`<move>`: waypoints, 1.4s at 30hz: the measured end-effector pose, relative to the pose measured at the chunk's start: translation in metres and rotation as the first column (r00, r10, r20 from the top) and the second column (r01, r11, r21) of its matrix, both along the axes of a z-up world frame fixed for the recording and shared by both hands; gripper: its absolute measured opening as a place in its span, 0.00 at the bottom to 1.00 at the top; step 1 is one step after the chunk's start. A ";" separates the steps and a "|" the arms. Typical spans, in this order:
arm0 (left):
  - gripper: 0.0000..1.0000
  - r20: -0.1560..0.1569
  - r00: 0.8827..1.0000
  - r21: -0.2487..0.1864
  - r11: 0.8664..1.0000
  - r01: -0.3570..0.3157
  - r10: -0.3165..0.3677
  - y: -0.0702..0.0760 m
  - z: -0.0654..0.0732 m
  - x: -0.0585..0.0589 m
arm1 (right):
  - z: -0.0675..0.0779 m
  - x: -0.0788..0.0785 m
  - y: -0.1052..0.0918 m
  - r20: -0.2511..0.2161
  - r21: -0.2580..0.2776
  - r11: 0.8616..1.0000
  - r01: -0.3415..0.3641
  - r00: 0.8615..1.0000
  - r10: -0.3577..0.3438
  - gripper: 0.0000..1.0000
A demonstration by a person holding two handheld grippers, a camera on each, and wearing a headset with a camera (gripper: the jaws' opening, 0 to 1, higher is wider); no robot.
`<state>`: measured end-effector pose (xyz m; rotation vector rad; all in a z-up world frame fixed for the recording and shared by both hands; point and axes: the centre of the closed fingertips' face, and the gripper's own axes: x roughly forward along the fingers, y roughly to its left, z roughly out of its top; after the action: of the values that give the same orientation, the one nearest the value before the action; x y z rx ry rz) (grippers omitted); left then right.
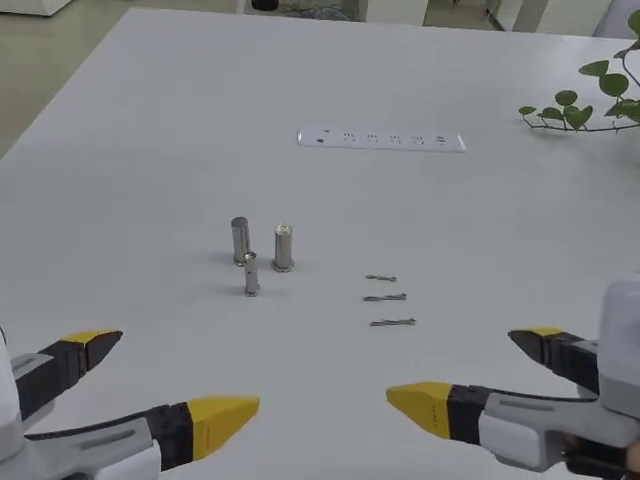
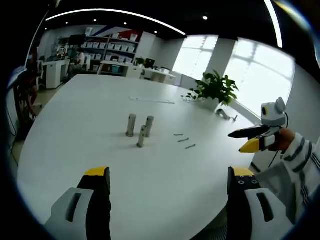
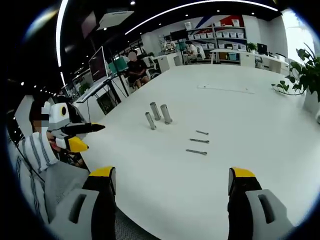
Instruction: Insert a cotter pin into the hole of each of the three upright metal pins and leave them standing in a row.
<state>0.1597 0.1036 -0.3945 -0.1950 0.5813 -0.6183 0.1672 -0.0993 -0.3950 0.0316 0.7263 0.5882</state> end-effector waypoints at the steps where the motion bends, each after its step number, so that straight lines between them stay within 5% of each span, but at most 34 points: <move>1: 0.96 -0.006 1.000 0.005 1.000 -0.003 0.003 0.001 -0.001 0.000 | 0.001 0.001 0.001 0.005 0.005 1.000 0.001 1.000 -0.001 0.92; 11: 0.95 -0.042 0.999 0.047 0.999 -0.003 0.005 0.002 -0.008 0.003 | -0.001 0.002 0.005 0.008 0.019 1.000 -0.010 1.000 0.010 0.91; 23: 0.98 0.001 1.000 0.112 0.993 -0.027 0.027 0.010 -0.005 0.007 | 0.004 0.004 0.004 0.021 0.018 0.999 -0.027 0.999 0.026 0.91; 26: 0.99 0.006 0.999 0.170 0.985 -0.037 0.037 0.018 -0.007 0.008 | 0.007 0.004 0.004 0.026 0.016 0.999 -0.029 0.999 0.028 0.91; 31: 0.99 0.015 0.999 0.108 0.994 -0.036 0.034 0.016 -0.002 0.006 | 0.012 0.002 0.002 0.034 0.019 0.999 -0.026 0.999 0.025 0.90; 34: 0.98 0.024 0.999 0.109 0.993 -0.043 0.041 0.017 -0.001 0.006 | 0.015 0.001 0.000 0.048 0.017 0.999 -0.027 0.998 0.027 0.90; 36: 0.97 0.062 0.998 0.116 0.993 -0.029 0.022 0.016 0.003 0.007 | 0.015 0.000 -0.002 0.055 0.002 0.999 -0.032 0.998 0.032 0.90; 42: 0.92 0.064 0.998 0.129 0.991 -0.021 0.013 0.016 0.003 0.008 | 0.017 -0.001 -0.007 0.060 -0.003 1.000 -0.030 0.998 0.031 0.90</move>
<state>0.1679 0.1199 -0.3915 -0.0586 0.5567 -0.5659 0.1665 -0.1061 -0.3778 0.0007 0.6697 0.6150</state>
